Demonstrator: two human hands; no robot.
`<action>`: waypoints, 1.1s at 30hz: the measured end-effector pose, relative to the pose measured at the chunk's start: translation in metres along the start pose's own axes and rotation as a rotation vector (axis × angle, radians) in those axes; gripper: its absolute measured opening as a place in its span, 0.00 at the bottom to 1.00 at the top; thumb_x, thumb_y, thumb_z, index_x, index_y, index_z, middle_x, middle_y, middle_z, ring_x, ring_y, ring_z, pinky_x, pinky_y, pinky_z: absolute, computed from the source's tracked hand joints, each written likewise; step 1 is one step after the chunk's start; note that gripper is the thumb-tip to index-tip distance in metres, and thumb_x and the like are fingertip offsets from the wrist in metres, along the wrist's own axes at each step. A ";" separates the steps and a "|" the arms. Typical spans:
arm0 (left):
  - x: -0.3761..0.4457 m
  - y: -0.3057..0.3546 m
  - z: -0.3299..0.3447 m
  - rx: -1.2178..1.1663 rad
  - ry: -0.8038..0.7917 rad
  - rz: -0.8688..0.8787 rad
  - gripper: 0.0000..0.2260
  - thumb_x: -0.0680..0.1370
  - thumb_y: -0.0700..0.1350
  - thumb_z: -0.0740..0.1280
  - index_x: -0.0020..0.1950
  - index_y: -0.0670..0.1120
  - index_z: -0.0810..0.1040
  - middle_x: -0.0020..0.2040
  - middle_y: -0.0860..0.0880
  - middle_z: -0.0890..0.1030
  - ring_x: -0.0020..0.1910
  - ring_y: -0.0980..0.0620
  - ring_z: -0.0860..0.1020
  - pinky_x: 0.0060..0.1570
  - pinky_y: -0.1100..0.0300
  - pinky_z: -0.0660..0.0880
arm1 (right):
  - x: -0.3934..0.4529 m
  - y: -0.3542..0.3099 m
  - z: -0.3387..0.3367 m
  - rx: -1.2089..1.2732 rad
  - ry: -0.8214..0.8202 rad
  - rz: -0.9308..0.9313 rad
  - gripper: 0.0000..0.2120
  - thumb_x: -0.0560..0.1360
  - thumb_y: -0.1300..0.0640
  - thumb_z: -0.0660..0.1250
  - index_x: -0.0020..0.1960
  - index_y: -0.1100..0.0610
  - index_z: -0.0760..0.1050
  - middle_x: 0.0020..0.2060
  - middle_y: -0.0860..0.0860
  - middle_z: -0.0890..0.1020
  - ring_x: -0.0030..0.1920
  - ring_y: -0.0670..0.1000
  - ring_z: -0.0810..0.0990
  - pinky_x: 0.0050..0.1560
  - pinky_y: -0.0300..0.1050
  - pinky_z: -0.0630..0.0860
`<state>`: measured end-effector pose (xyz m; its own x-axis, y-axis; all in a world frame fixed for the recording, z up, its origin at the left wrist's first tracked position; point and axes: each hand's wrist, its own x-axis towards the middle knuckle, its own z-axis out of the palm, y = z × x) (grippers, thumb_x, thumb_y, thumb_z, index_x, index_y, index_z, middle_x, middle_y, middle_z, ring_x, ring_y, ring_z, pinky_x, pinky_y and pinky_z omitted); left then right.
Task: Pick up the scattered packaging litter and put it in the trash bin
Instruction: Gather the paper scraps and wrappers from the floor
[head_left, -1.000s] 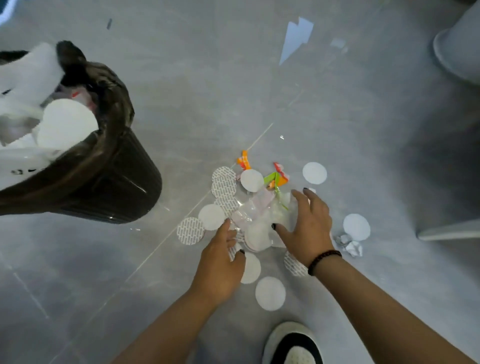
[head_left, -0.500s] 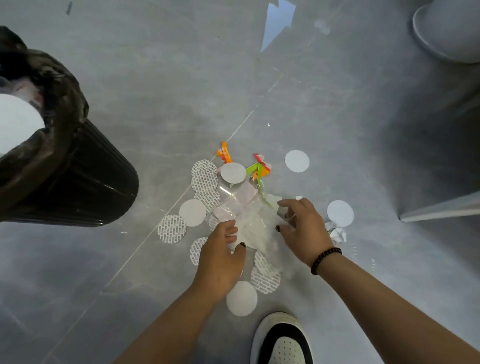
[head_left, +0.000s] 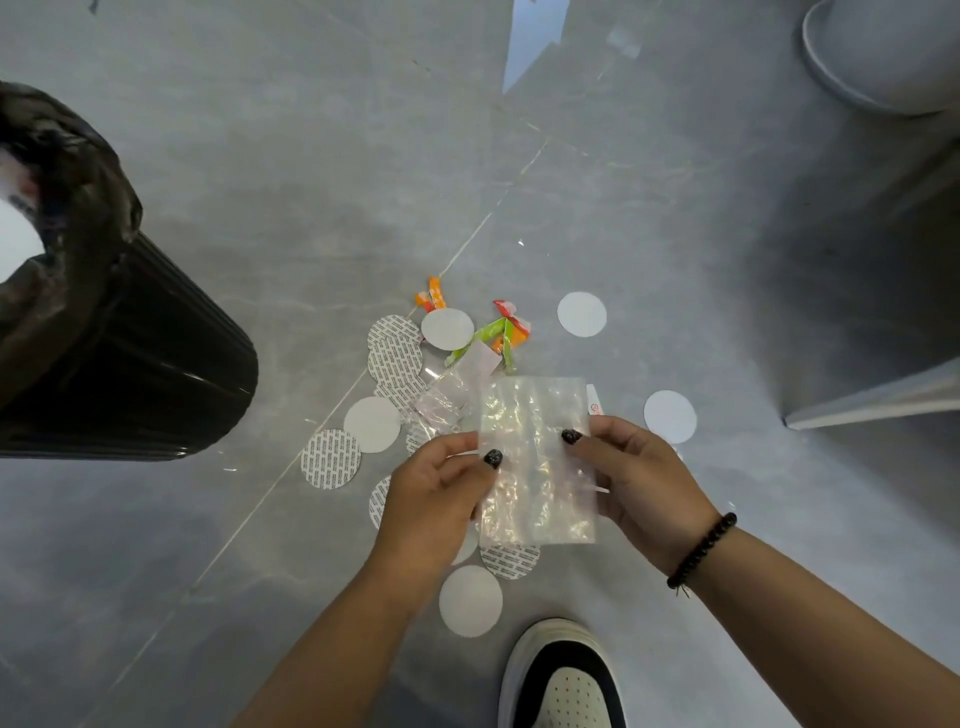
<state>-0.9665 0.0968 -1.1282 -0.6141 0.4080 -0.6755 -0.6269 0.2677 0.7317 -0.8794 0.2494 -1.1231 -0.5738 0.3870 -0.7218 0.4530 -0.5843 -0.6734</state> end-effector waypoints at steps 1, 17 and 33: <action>-0.001 0.000 0.000 -0.019 0.025 0.005 0.09 0.76 0.37 0.68 0.54 0.47 0.80 0.44 0.46 0.85 0.45 0.45 0.79 0.53 0.47 0.77 | -0.002 0.001 0.000 -0.026 0.025 -0.016 0.06 0.74 0.65 0.67 0.50 0.58 0.78 0.39 0.53 0.83 0.39 0.52 0.82 0.42 0.51 0.80; -0.024 0.001 0.014 -0.165 0.129 -0.014 0.07 0.74 0.40 0.71 0.50 0.48 0.80 0.44 0.49 0.86 0.41 0.52 0.85 0.36 0.64 0.79 | -0.024 0.020 0.024 -0.971 0.260 -0.959 0.09 0.70 0.59 0.68 0.49 0.55 0.80 0.49 0.50 0.78 0.45 0.43 0.76 0.47 0.28 0.74; -0.023 0.011 0.008 -0.246 0.207 -0.040 0.04 0.76 0.39 0.69 0.50 0.43 0.80 0.44 0.45 0.85 0.43 0.48 0.84 0.36 0.61 0.80 | -0.007 0.017 0.032 -0.479 0.073 -0.415 0.14 0.70 0.63 0.72 0.51 0.48 0.79 0.42 0.46 0.82 0.36 0.45 0.79 0.41 0.35 0.78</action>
<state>-0.9555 0.0978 -1.1041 -0.6555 0.2082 -0.7259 -0.7340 0.0506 0.6773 -0.8896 0.2139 -1.1246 -0.7265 0.5701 -0.3835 0.4680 0.0019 -0.8837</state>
